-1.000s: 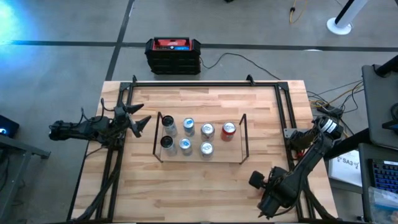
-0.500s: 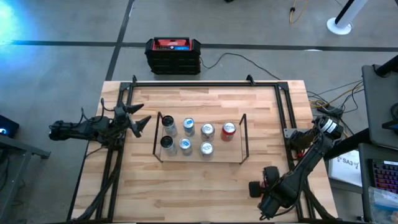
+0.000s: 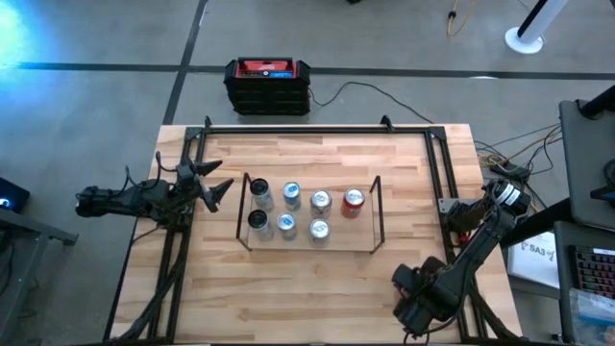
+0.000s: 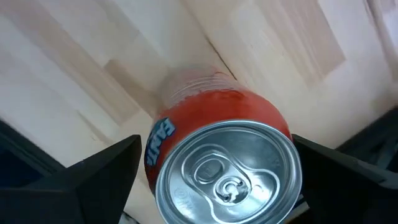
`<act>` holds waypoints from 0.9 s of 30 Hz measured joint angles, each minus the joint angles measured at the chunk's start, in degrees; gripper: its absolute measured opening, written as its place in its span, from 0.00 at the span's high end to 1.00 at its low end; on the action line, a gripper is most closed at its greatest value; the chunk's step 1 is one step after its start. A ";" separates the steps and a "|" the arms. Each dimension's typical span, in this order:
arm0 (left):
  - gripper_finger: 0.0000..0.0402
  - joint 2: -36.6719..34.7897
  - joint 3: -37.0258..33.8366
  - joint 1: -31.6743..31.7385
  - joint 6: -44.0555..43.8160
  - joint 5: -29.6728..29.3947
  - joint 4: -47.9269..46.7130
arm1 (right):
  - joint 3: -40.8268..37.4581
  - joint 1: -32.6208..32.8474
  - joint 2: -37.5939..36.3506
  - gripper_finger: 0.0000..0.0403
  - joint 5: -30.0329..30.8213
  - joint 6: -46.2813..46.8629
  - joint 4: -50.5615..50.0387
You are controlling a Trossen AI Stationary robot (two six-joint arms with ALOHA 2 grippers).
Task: Place canned beverage on shelf
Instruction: Put the red soda can on the shelf aligned with the red soda can
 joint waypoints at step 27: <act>0.08 0.00 0.01 0.00 0.01 0.00 0.02 | -0.02 0.00 -0.04 0.27 -0.27 18.54 -0.14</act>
